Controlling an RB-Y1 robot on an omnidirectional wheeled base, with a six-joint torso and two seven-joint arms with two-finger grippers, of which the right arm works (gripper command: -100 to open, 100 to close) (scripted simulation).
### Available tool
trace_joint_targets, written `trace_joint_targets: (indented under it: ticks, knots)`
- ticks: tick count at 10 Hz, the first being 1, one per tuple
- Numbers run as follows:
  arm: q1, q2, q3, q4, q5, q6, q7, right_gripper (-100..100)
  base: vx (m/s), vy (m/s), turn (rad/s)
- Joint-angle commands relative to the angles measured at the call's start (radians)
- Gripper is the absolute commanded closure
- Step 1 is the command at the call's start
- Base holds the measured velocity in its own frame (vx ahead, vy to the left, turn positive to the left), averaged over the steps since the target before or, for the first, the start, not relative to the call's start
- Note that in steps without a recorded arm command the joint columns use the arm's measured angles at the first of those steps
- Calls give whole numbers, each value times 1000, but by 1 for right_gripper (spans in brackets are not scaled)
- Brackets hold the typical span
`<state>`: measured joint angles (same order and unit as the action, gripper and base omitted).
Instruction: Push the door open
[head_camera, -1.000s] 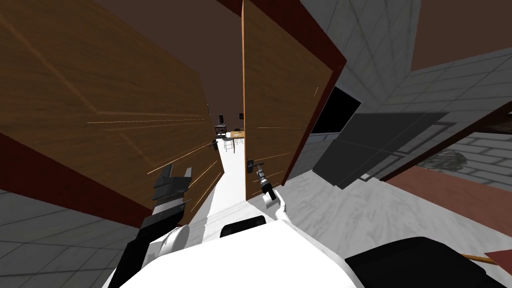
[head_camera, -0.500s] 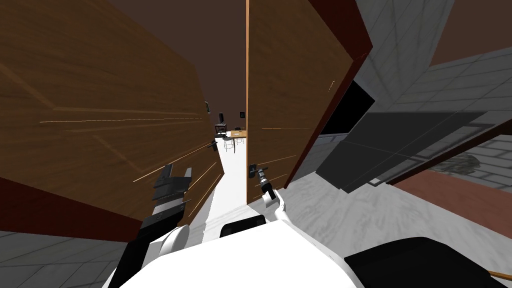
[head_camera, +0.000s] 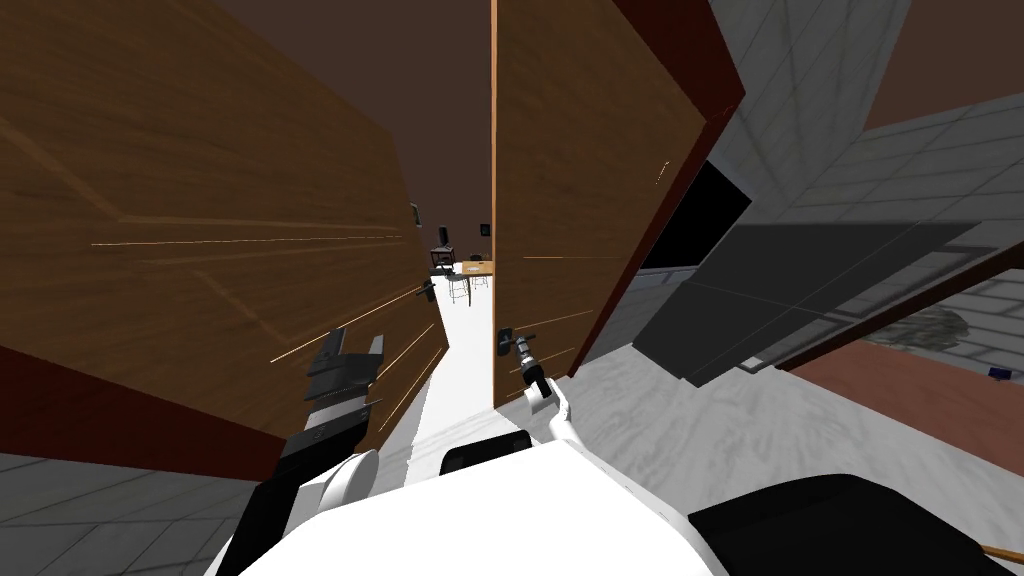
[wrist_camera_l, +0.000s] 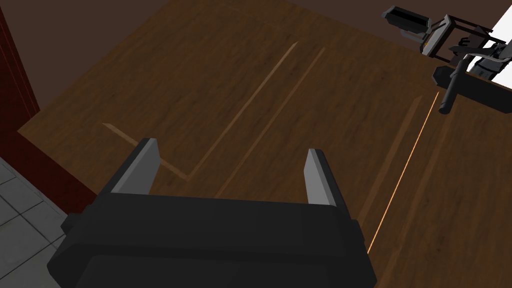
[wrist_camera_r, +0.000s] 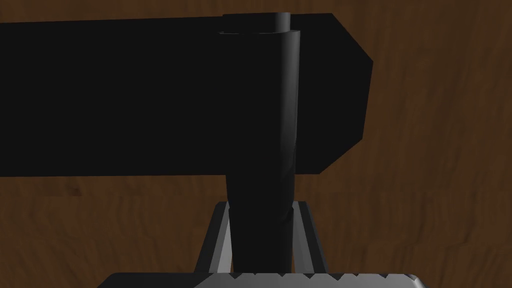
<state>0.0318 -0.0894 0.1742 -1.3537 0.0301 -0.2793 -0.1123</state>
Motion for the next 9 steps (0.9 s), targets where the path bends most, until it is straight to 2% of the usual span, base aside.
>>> trace_joint_targets:
  ticks: [1,4,9]
  knots:
    - [-3,-1,-11,4,-1,0,3,100,105,27,-24]
    - [-9,-2,-34,11,-3,1,8,100,161,59,-36]
    - [-23,-1,-91,31,-8,1,21,100,166,97,-65]
